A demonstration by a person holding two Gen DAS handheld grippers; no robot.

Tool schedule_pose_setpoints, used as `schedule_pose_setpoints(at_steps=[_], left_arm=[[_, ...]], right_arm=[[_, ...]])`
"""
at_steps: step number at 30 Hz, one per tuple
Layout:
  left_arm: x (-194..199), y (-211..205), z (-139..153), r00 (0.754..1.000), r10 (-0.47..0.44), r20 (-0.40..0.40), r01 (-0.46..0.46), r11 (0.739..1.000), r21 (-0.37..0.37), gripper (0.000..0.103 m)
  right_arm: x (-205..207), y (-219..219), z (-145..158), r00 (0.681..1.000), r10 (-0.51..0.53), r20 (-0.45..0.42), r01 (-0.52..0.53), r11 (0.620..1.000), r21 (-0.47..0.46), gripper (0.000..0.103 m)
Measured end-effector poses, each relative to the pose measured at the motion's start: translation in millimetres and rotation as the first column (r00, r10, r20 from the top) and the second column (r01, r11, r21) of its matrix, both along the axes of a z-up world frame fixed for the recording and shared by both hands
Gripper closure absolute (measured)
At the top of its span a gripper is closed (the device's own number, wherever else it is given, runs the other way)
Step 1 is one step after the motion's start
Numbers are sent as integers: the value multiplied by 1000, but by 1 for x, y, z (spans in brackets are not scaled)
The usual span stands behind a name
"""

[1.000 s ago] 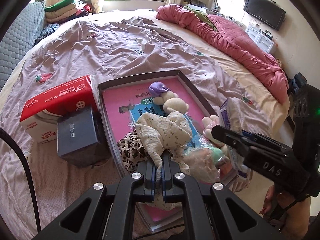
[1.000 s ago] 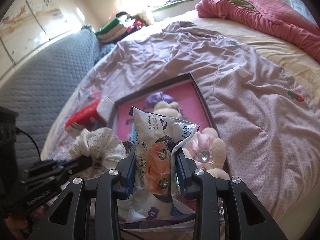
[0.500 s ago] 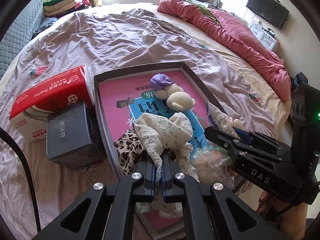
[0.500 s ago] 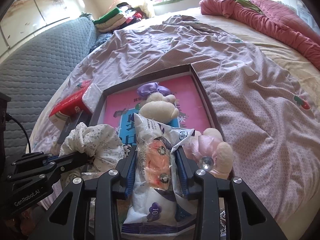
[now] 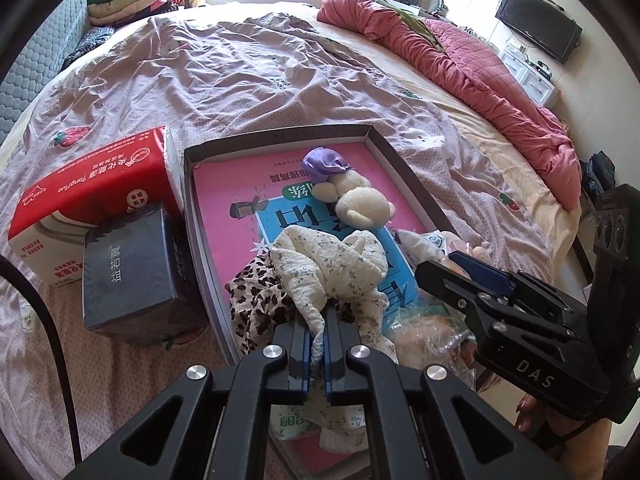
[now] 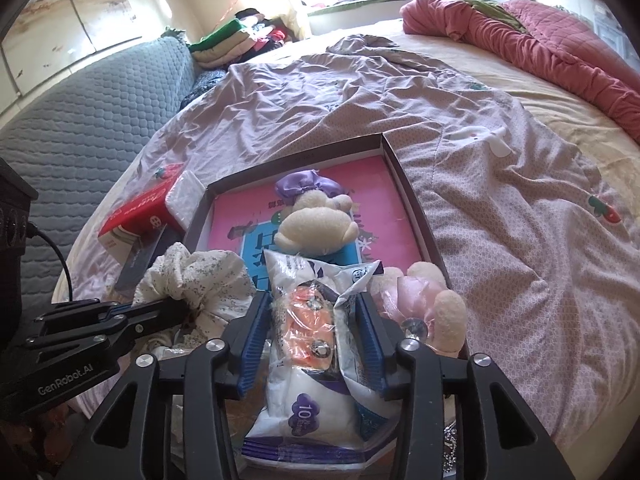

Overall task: Organize soft objects
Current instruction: 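Carry the cream scrunchie and wipes packet with both grippers over the tray, then lower the scrunchie and wipes packet onto the tray and open both grippers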

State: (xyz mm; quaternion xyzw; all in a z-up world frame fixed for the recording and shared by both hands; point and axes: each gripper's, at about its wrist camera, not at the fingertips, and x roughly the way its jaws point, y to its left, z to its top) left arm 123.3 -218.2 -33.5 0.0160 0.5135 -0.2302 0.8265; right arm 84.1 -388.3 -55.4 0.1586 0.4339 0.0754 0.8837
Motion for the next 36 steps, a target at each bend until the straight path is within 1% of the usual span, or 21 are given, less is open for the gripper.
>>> schedule_pose_setpoints(at_steps=[7, 10, 17, 25, 29, 32, 36], left_arm=[[2, -1, -1, 1000, 0, 0, 0, 1000, 2, 98], [3, -2, -3, 1000, 0, -5, 0, 1000, 3, 98], [3, -3, -4, 1000, -6, -10, 6, 1000, 1, 98], [2, -2, -5, 1000, -5, -14, 5, 1000, -8, 98], [3, -4, -5, 1000, -6, -11, 6, 1000, 3, 97], [3, -5, -6, 1000, -1, -11, 1, 1000, 12, 95], [3, -4, -4, 1000, -1, -10, 1, 1000, 0, 86]], right_arm=[[-2, -3, 2, 1000, -16, 9, 15, 1000, 10, 51], [-4, -5, 5, 999, -28, 17, 28, 1000, 9, 43], [-7, -6, 7, 999, -42, 18, 42, 999, -26, 36], [-14, -12, 14, 997, -65, 39, 66, 998, -24, 34], [-18, -16, 16, 996, -82, 44, 83, 996, -16, 32], [-21, -19, 18, 995, -90, 49, 91, 996, -24, 29], [-23, -20, 18, 994, -95, 45, 96, 995, -25, 29]])
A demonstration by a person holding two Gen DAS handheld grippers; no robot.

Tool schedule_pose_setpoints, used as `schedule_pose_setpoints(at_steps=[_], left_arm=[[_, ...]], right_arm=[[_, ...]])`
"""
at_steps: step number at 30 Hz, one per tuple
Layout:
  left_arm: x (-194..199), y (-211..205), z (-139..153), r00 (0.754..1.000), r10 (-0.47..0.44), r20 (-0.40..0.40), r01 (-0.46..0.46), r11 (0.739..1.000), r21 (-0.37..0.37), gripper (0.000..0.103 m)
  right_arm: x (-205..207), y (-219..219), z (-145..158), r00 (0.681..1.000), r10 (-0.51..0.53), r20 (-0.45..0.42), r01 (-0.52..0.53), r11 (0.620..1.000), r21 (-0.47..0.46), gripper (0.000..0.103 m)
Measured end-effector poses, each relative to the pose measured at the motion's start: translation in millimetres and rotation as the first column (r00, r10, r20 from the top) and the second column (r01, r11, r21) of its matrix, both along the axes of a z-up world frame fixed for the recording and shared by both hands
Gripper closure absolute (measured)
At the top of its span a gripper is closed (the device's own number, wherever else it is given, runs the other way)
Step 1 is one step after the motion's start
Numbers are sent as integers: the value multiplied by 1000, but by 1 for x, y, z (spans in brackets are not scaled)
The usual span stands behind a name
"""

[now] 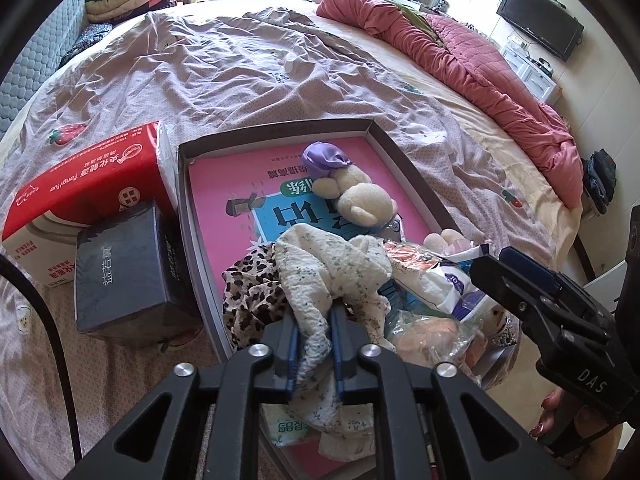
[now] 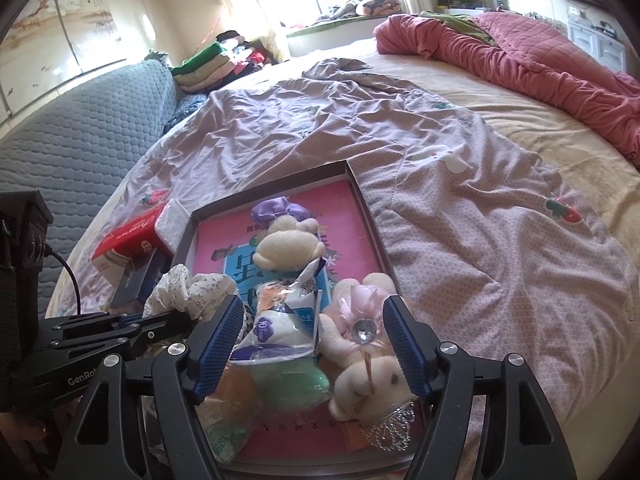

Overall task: Organize soft objects
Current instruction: 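Lower the scrunchie and wipes packet onto the tray and open both grippers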

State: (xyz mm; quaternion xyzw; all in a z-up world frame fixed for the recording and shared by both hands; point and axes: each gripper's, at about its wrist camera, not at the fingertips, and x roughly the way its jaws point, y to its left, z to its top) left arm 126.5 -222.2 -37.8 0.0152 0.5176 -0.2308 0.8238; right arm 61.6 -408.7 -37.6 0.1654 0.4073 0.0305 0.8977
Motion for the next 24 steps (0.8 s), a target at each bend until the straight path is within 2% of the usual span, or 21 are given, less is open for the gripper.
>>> schedule_pose_setpoints(at_steps=[8, 17, 24], left_arm=[[-1, 4, 5, 1000, -3, 7, 3, 1000, -5, 78], [-6, 3, 11, 1000, -24, 18, 25, 1000, -14, 60], [-10, 7, 21, 999, -21, 41, 21, 1000, -20, 49]], right_arm=[[-1, 0, 1, 1000, -11, -3, 11, 1000, -4, 28], [-4, -10, 0, 999, -39, -9, 40, 999, 29, 28], [-5, -7, 3, 999, -44, -9, 44, 999, 11, 26]])
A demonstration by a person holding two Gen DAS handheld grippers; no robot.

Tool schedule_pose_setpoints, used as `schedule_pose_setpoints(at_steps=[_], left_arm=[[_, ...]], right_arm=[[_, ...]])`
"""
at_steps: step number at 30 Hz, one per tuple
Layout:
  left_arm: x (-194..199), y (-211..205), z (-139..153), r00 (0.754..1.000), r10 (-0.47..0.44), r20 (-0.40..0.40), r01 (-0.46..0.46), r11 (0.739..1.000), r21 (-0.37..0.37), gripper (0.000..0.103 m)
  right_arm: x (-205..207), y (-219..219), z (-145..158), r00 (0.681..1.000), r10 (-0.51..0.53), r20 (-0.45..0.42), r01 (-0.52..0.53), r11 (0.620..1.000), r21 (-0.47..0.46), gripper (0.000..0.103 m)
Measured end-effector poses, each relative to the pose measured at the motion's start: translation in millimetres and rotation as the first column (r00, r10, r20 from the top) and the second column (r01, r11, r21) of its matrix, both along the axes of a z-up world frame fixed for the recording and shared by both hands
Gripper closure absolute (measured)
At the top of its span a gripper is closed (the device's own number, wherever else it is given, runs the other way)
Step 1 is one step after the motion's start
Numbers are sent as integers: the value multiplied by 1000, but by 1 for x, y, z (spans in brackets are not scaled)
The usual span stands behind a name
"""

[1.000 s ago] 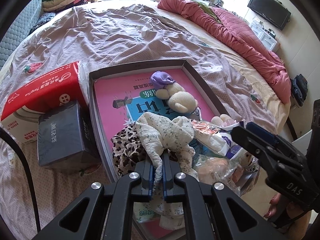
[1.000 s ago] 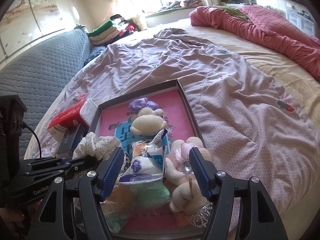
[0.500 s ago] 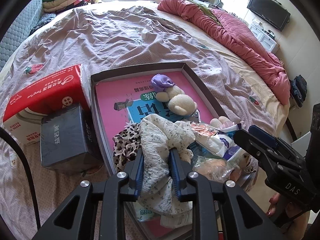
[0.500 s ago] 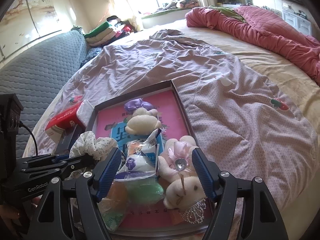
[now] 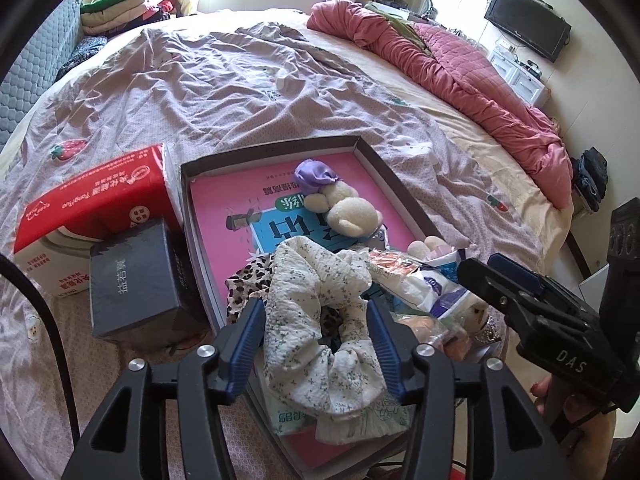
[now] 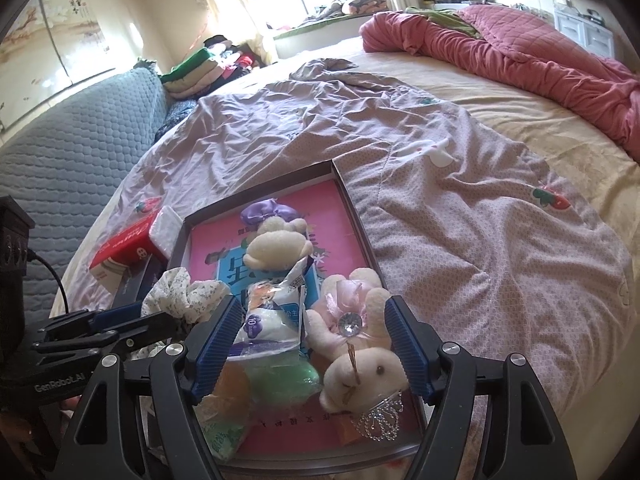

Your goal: Organize soft objects

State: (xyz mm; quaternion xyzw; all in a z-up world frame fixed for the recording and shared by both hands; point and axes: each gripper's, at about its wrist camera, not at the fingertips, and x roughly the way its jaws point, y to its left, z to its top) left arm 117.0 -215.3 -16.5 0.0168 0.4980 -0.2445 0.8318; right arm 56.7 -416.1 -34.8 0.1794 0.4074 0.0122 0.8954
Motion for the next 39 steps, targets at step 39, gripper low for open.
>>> schedule_pose_setpoints(at_steps=[39], left_arm=[[-98, 117, 89, 953, 274, 129, -285, 955, 82, 21]], right_arm=[[-78, 74, 113, 983, 147, 112, -138, 987, -87, 20]])
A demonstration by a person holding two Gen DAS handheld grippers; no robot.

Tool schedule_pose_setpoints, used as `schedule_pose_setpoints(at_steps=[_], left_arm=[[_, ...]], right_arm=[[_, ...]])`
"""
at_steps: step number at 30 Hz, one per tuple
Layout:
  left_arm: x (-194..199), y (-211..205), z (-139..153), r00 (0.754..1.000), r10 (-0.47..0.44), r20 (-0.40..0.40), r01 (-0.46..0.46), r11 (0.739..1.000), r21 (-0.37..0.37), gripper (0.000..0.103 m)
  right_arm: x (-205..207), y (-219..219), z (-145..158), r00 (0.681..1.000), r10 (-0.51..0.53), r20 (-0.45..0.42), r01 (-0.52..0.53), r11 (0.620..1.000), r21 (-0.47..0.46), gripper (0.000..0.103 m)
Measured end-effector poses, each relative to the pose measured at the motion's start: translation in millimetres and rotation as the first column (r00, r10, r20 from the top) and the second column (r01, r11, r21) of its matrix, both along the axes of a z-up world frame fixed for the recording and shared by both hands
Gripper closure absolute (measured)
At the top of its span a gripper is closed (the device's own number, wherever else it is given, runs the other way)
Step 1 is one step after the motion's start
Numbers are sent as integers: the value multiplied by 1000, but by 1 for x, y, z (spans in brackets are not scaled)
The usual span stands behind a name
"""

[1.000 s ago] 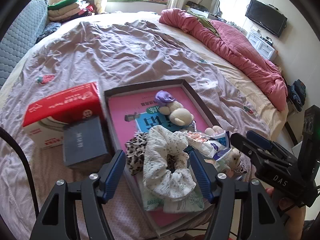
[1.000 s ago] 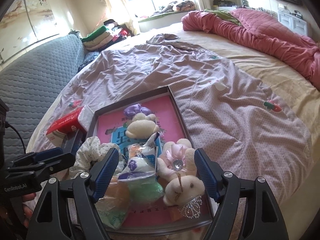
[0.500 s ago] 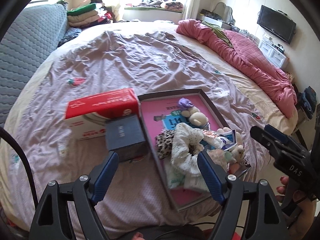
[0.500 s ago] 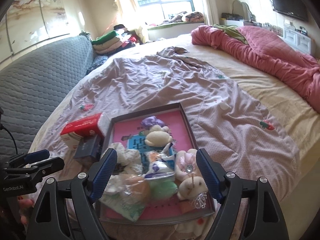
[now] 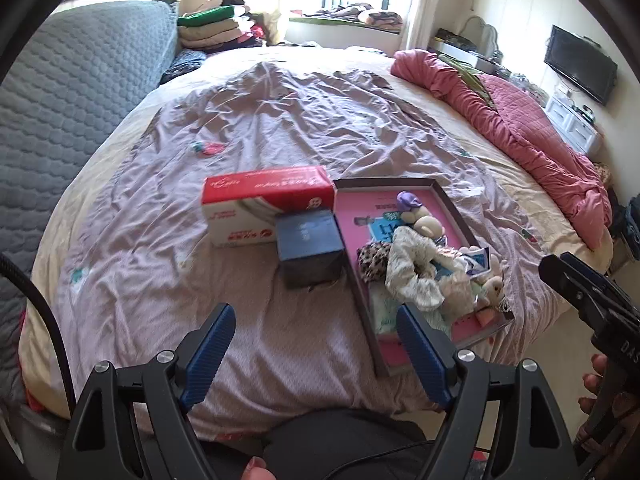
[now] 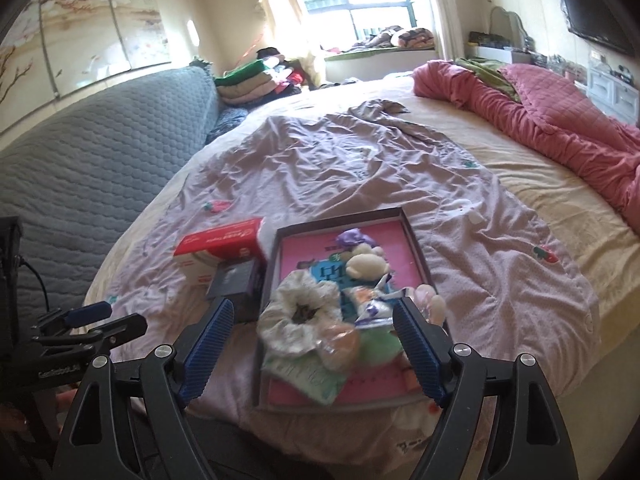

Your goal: Organize soft objects

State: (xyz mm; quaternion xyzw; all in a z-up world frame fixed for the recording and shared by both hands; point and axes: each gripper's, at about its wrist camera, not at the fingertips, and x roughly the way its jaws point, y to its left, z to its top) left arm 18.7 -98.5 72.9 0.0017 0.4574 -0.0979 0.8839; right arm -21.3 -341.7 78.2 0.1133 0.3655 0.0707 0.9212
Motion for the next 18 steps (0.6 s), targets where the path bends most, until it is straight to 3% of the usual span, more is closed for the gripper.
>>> schedule_pose_setpoints(at_steps=[12, 18], left_arm=[[-51, -2, 1, 999, 45, 21, -46, 999, 15, 21], [-66, -12, -5, 999, 32, -3, -32, 999, 22, 21]], right_arm=[[-43, 17, -6, 999, -28, 25, 29, 999, -42, 20], [-48, 22, -8, 999, -29, -16, 28, 998, -59, 20]])
